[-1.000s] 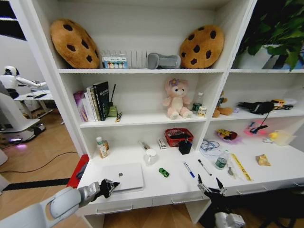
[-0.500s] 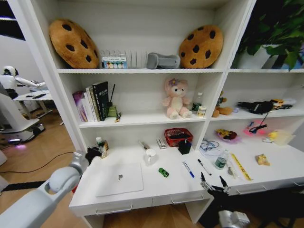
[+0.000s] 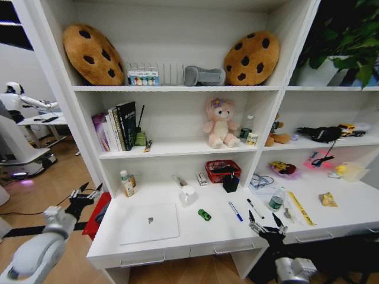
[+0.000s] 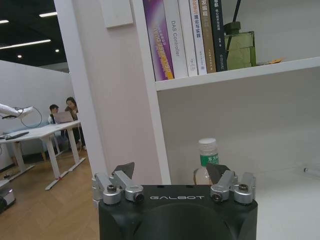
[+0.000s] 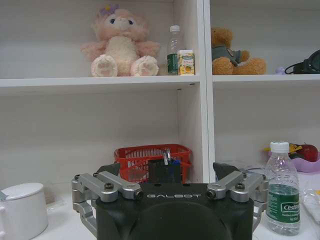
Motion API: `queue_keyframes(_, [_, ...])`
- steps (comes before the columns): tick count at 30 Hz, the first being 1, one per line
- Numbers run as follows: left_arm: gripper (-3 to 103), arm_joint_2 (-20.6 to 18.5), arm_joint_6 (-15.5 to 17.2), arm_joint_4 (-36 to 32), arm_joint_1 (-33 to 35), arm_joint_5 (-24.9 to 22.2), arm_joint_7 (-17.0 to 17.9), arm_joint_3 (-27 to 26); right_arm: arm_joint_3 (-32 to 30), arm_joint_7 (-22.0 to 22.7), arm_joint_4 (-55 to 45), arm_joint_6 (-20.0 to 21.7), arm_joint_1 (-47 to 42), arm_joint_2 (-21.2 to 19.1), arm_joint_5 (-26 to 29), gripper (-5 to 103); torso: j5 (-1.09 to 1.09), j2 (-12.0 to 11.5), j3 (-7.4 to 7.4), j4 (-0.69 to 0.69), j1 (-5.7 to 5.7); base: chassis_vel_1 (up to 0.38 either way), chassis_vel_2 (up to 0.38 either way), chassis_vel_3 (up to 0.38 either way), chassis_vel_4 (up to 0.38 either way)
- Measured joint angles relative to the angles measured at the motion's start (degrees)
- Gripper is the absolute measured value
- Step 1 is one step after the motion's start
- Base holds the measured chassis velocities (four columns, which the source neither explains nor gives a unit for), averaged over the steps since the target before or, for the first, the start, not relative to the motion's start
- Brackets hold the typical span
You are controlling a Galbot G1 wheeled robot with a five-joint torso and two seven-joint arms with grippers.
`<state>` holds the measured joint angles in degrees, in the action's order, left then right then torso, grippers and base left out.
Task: Organize the objects on the table.
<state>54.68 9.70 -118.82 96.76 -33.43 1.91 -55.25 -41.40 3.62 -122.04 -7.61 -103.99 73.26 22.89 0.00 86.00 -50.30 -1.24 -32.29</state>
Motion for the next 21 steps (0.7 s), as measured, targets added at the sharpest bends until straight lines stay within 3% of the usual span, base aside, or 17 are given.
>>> queue_keyframes(2, [92,2.7,-0.4,-2.1,3.5,0.5,-0.8,-2.0,0.4,-0.2,-0.7,0.1,-0.2,-1.2,0.5,100,0.0,0.0,0.0,-0.02,0.0,0.0,0.0,0.0,0.0])
queue_keyframes(4, [92,4.1,-0.4,-3.5,5.1,0.7,-1.1,-2.9,0.6,-0.3,-1.0,0.1,-0.1,-2.0,0.9,100,0.0,0.0,0.0,-0.01,0.0,0.0,0.0,0.0,0.0])
queue_keyframes(5, [98,5.9,-0.5,-5.2,7.2,1.1,-1.3,-3.7,0.9,-0.4,-1.3,0.3,0.2,-3.5,1.5,100,0.01,0.0,0.0,0.01,0.0,0.0,0.0,0.0,0.0])
queue_keyframes(8, [100,7.9,-0.7,-6.8,9.1,1.8,-1.5,-4.1,1.2,-0.4,-1.6,0.6,0.7,-5.6,2.4,100,0.02,0.0,0.0,0.02,0.0,0.0,0.0,0.0,0.0])
queue_keyframes(11, [100,12.6,-1.2,-10.9,12.3,3.3,-1.6,-4.4,2.1,0.1,-2.0,1.8,2.4,-10.1,3.8,100,0.02,0.0,0.0,0.03,0.0,0.0,0.0,0.0,0.0])
queue_keyframes(16, [100,16.8,-1.7,-13.7,13.4,4.9,-1.2,-5.1,2.9,2.8,-2.1,4.8,3.4,-10.8,3.5,100,0.02,0.0,-0.01,0.0,0.0,0.0,0.0,0.0,0.0])
queue_keyframes(21, [100,18.4,-1.2,-15.1,13.7,5.8,-0.5,-5.6,2.9,2.8,-2.1,5.3,2.9,-10.5,3.4,100,0.01,0.0,-0.01,0.0,0.0,0.0,0.0,0.0,0.0])
